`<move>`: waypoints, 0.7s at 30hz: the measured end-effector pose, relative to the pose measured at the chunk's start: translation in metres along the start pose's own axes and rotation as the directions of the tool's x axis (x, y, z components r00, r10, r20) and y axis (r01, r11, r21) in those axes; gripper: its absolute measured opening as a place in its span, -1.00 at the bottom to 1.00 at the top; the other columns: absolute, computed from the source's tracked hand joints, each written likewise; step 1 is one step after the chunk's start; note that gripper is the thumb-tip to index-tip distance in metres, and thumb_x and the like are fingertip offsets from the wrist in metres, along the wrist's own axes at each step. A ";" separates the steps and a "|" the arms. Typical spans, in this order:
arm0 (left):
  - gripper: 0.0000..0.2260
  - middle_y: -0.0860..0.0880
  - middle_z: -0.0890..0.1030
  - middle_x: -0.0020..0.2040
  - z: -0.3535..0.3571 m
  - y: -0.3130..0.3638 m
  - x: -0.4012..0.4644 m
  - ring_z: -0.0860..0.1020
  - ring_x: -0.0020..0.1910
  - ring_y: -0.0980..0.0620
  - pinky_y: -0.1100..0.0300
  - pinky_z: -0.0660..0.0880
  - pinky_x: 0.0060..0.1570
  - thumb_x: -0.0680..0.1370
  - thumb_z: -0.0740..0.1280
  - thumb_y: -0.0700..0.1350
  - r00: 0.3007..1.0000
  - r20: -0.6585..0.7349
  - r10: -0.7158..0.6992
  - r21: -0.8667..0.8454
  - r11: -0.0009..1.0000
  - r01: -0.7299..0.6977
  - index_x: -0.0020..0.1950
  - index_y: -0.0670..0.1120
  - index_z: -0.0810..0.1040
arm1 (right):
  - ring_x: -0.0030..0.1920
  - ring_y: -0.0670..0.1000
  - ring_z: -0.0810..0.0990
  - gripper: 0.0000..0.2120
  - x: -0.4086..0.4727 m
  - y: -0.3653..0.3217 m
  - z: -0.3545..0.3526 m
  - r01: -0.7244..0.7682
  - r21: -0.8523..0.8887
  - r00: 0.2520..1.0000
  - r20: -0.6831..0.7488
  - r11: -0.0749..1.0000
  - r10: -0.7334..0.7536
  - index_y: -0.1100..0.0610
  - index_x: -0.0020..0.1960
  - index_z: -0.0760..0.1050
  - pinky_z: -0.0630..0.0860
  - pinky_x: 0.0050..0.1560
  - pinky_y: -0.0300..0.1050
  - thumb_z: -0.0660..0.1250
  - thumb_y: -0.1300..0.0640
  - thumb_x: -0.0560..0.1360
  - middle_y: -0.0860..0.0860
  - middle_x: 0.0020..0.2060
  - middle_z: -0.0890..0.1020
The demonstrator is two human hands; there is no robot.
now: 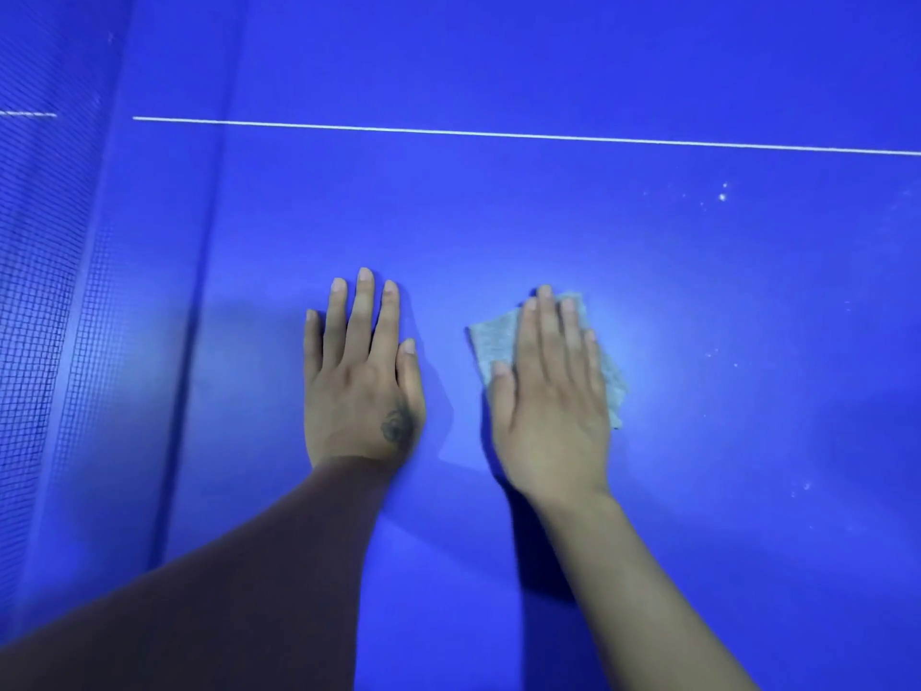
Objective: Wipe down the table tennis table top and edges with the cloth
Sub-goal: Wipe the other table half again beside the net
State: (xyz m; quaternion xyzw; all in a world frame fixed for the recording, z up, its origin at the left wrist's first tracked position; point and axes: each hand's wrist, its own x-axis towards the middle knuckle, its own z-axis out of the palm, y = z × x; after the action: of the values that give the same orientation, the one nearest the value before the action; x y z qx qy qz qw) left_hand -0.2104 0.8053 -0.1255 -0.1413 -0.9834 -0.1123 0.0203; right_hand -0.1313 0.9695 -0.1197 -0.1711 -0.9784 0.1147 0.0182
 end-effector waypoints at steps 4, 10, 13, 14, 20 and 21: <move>-0.48 -0.07 0.17 0.73 0.000 0.000 0.000 0.05 0.73 -0.13 -0.22 0.06 0.66 0.74 0.07 -0.03 1.000 0.008 0.007 -0.017 1.000 -0.007 0.71 -0.10 0.24 | 0.74 0.12 -0.05 -0.38 0.040 0.031 -0.007 -0.115 -0.052 0.993 -0.023 0.992 0.114 0.25 0.73 0.05 -0.03 0.72 0.17 -0.05 -0.03 0.75 0.12 0.74 0.07; -0.46 -0.03 0.10 0.75 0.001 -0.002 0.000 -0.04 0.74 -0.08 -0.18 -0.02 0.68 0.74 0.03 0.00 0.998 0.058 -0.007 -0.011 1.000 0.008 0.73 -0.07 0.18 | 0.74 0.17 -0.11 -0.32 0.162 0.013 0.000 -0.240 -0.032 0.971 -0.018 0.970 0.240 0.26 0.74 -0.05 -0.17 0.72 0.14 -0.13 -0.05 0.71 0.15 0.74 -0.04; -0.46 -0.03 0.10 0.75 0.002 -0.002 0.000 -0.04 0.74 -0.07 -0.18 -0.01 0.69 0.74 0.04 0.00 0.998 0.056 -0.008 -0.009 1.000 0.009 0.73 -0.07 0.18 | 0.74 0.17 -0.16 -0.34 0.205 -0.022 0.006 -0.160 -0.062 0.986 0.028 0.985 0.162 0.24 0.74 -0.09 -0.21 0.71 0.13 -0.08 -0.05 0.74 0.14 0.74 -0.09; -0.46 -0.03 0.10 0.75 0.002 -0.002 0.000 -0.05 0.74 -0.07 -0.18 -0.02 0.69 0.74 0.04 0.00 0.998 0.056 -0.009 -0.016 1.000 0.010 0.73 -0.07 0.18 | 0.74 0.16 -0.17 -0.34 0.211 -0.035 0.009 -0.119 -0.060 0.992 0.044 0.991 0.121 0.24 0.74 -0.09 -0.22 0.71 0.13 -0.07 -0.05 0.75 0.13 0.75 -0.09; -0.46 -0.04 0.12 0.75 0.003 -0.001 0.000 -0.02 0.74 -0.08 -0.20 0.01 0.68 0.73 0.07 -0.02 0.999 0.037 0.000 -0.041 0.999 0.002 0.72 -0.12 0.21 | 0.74 0.14 -0.01 -0.34 0.160 -0.078 0.019 0.209 0.017 0.977 0.037 0.978 -0.209 0.23 0.72 0.11 -0.06 0.71 0.15 -0.08 -0.04 0.69 0.11 0.73 0.09; -0.46 -0.04 0.12 0.75 0.003 -0.001 0.000 -0.02 0.74 -0.08 -0.21 0.02 0.68 0.73 0.07 -0.02 0.999 0.037 0.001 -0.039 0.999 0.000 0.72 -0.12 0.21 | 0.74 0.14 0.02 -0.35 0.143 -0.074 0.019 0.234 0.024 0.972 0.019 0.972 -0.234 0.23 0.72 0.14 -0.02 0.71 0.15 -0.05 -0.04 0.70 0.11 0.73 0.13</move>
State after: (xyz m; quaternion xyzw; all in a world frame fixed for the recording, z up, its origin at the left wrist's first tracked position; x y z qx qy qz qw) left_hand -0.2110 0.8048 -0.1289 -0.1440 -0.9812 -0.1288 -0.0007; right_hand -0.2918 0.9459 -0.1212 -0.0532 -0.9906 0.1242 0.0228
